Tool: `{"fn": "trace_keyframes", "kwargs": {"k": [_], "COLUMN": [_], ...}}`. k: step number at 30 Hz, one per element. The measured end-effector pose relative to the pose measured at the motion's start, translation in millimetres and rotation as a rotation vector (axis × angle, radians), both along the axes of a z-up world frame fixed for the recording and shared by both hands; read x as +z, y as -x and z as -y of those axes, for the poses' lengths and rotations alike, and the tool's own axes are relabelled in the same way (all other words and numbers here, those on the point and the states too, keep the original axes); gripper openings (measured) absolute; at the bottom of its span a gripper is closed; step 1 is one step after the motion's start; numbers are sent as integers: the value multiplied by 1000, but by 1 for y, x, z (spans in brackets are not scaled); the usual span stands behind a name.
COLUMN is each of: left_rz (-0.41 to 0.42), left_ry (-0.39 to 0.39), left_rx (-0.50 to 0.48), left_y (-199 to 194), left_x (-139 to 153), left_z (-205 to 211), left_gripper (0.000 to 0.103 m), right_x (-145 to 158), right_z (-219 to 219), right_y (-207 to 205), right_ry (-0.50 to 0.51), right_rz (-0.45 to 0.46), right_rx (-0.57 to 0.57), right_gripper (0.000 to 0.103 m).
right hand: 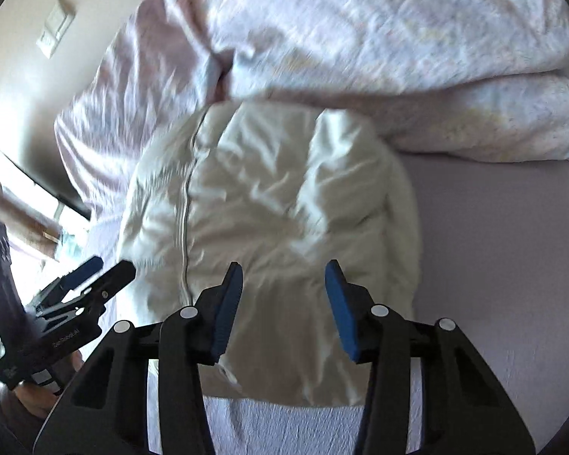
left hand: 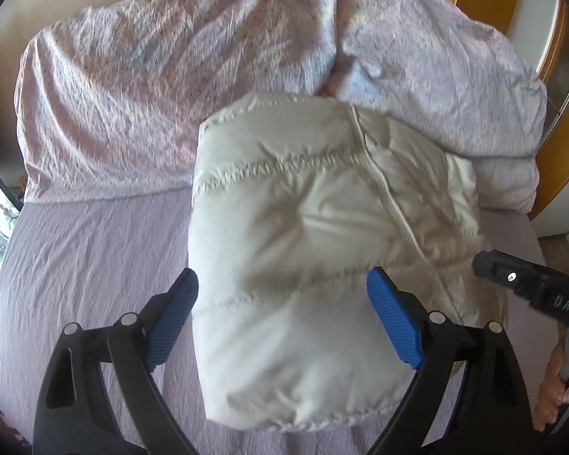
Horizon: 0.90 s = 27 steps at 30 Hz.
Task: Fold large clothes
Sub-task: 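Lower the jacket bundle onto the sheet and open both tools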
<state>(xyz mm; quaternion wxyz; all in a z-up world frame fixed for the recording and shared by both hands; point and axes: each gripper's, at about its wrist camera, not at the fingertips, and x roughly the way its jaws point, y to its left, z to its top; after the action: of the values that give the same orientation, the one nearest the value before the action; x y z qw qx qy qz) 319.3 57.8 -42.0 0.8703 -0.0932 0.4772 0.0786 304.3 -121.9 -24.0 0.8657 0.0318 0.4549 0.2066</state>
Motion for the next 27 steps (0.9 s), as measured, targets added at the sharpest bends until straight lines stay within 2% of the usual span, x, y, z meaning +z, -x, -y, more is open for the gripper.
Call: {"fn": "trace_keyframes", "kwargs": {"k": [3,6,12,16,21,24,27], "left_rz": [-13,-25,-52,-62,-43,-28,-16], "left_ry": [-24,-16,14,6,39,25,14], "left_rx": [11,44,75,28,-23,-49,-64], "left_y": [5,10,13,6,7,13,20], "left_x": [-5,-13,-32,-37,-33,-26,-21], "left_z": [6,10,14,8,-2,-1,1], "left_gripper": [90,91,91,99,100,100,100], "right_x": [-13,-30,-55,-59,-47,-35,-25], "right_z": [-3,-5,-5,-13,-17,-10,-4], "right_y": [1,-2,-7,-10,1,14,28], "right_ry": [73,108,114,142,145,111,94], "right_rz": [-21,-56,-108,-92,-50,-10,32], "right_rx": [19,27,5,-34,-81,-109,-130], "right_gripper": [47,47,47,48,50,61,77]}}
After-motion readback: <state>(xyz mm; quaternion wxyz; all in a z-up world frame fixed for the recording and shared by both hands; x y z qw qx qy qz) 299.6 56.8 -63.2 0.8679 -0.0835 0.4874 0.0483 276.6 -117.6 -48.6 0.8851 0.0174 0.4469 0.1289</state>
